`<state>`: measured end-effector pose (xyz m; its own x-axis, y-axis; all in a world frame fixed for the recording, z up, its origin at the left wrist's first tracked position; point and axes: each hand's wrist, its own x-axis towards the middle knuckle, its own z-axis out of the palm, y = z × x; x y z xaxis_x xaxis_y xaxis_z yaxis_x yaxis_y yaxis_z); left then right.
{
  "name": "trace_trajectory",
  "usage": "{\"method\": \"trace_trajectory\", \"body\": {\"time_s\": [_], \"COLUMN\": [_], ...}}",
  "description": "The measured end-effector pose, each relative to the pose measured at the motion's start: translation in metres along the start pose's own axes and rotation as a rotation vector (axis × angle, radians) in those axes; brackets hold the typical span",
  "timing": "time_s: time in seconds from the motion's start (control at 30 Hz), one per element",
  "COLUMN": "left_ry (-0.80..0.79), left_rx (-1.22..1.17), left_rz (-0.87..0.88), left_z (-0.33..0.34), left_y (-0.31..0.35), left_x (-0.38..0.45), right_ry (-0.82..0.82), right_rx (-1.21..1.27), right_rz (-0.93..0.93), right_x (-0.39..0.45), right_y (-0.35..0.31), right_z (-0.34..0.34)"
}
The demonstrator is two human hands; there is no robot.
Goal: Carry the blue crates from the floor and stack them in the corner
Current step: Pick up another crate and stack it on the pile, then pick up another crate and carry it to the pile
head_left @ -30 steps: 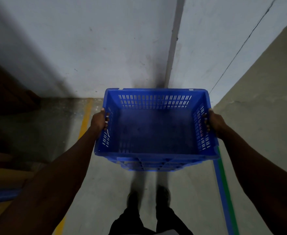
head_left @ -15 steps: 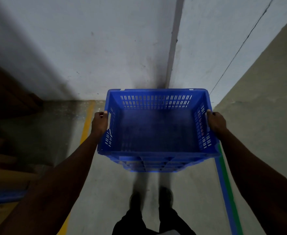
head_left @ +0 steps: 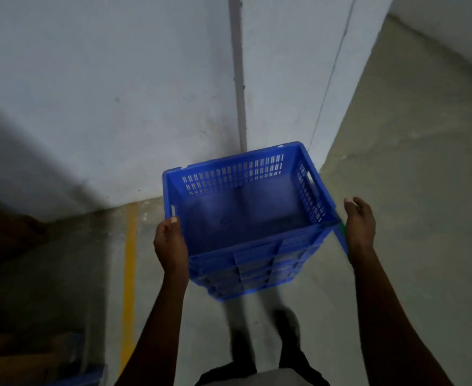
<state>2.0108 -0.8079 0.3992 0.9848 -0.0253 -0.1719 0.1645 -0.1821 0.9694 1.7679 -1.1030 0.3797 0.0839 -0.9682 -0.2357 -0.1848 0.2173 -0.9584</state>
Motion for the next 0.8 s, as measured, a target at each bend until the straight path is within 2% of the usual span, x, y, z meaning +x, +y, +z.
{"method": "trace_trajectory", "body": {"time_s": [0.13,0.33,0.47,0.63,0.8], "left_ry": [-0.292,-0.885,-1.199,-1.611,-1.825], "left_rx": [-0.079,0.029,0.097,0.336,0.497], "left_rz": [0.011,0.007,-0.032,-0.040,-0.033], "left_z": [0.028,0.074,0.097,0.076,0.030], "left_y": [0.013,0.012,-0.003,-0.046,-0.098], "left_x": [-0.047,-0.166,-0.274,-0.419,-0.561], "right_ry": [0.086,0.227,0.439,0.737,0.967], "right_rx": [0.185,0.392,0.460,0.578,0.623], "right_rz": [0.015,0.152,0.247,0.338,0.441], "right_x": [-0.055,-0.171,-0.252,-0.373,-0.503], "right_y": [0.010,0.049,0.094,0.146,0.190], "right_z": [-0.060,-0.175,-0.265,-0.385,-0.494]}}
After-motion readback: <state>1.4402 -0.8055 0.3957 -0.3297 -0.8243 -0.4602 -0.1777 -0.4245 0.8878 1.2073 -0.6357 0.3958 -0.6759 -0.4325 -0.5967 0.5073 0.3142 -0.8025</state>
